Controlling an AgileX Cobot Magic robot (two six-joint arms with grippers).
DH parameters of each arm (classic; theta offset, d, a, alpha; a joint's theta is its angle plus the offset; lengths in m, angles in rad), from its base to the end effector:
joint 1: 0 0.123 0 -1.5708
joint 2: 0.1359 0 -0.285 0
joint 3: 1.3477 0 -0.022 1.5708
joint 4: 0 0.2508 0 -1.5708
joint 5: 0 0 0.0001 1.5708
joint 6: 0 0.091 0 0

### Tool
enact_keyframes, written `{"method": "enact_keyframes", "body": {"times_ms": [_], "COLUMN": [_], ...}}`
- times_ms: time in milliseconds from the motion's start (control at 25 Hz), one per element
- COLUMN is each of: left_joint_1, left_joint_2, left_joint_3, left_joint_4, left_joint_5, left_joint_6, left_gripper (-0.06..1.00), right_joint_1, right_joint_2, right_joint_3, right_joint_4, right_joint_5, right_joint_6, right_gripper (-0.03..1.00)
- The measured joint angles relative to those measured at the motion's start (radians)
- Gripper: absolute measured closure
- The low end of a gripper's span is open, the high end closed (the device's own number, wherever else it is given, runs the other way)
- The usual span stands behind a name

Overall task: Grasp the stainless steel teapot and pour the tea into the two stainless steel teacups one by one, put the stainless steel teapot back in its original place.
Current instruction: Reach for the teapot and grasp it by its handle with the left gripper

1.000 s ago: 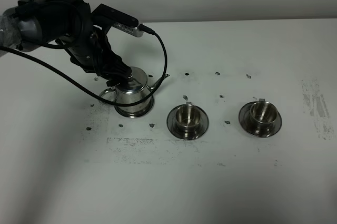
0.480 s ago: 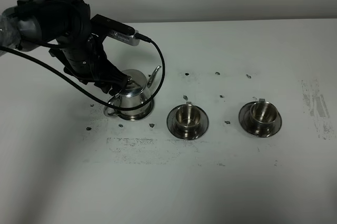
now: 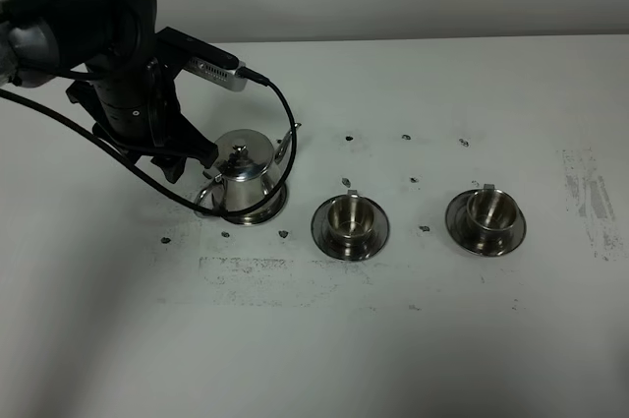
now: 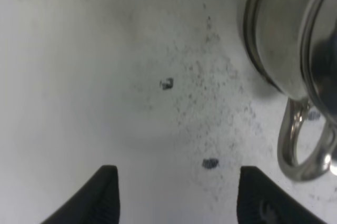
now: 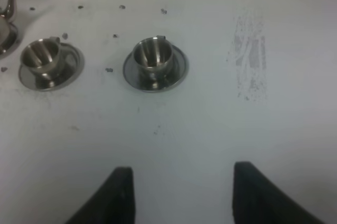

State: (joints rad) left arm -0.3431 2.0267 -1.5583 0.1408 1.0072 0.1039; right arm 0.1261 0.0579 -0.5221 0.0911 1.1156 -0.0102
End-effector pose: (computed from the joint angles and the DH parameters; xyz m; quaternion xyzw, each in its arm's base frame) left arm 0.3960 -0.1300 0.1978 0.2514 0.9616 0.0513 0.0977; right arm -0.0018 0.0073 0.2796 -0.0618 0.8729 0.0733 0.4784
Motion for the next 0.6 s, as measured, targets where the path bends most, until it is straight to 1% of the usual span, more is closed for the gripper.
{"method": "enact_keyframes", "body": {"times_ms": [120, 200, 280, 360, 440, 600], "left_joint_1": [0.0, 0.0, 0.0, 0.0, -0.001, -0.005], "left_joint_2": [-0.045, -0.101, -0.174, -0.253, -0.307, -0.347], "left_joint_3": [0.053, 0.132, 0.227, 0.328, 0.389, 0.418], "left_joint_4": [-0.001, -0.011, -0.037, -0.065, -0.087, -0.113], "left_joint_5": [-0.008, -0.041, -0.089, -0.16, -0.211, -0.219], "left_joint_6": [0.018, 0.019, 0.02, 0.028, 0.054, 0.08], "left_gripper": [0.45, 0.45, 0.45, 0.45, 0.45, 0.45], "right_joint_1": [0.0, 0.0, 0.0, 0.0, 0.0, 0.0], "right_joint_2": [0.0, 0.0, 0.0, 0.0, 0.0, 0.0], "right_joint_3": [0.0, 0.0, 0.0, 0.0, 0.0, 0.0], "right_joint_4": [0.0, 0.0, 0.0, 0.0, 0.0, 0.0], "right_joint_5": [0.0, 0.0, 0.0, 0.0, 0.0, 0.0], "right_joint_6": [0.0, 0.0, 0.0, 0.0, 0.0, 0.0], "right_gripper": [0.56, 0.56, 0.56, 0.56, 0.56, 0.56]}}
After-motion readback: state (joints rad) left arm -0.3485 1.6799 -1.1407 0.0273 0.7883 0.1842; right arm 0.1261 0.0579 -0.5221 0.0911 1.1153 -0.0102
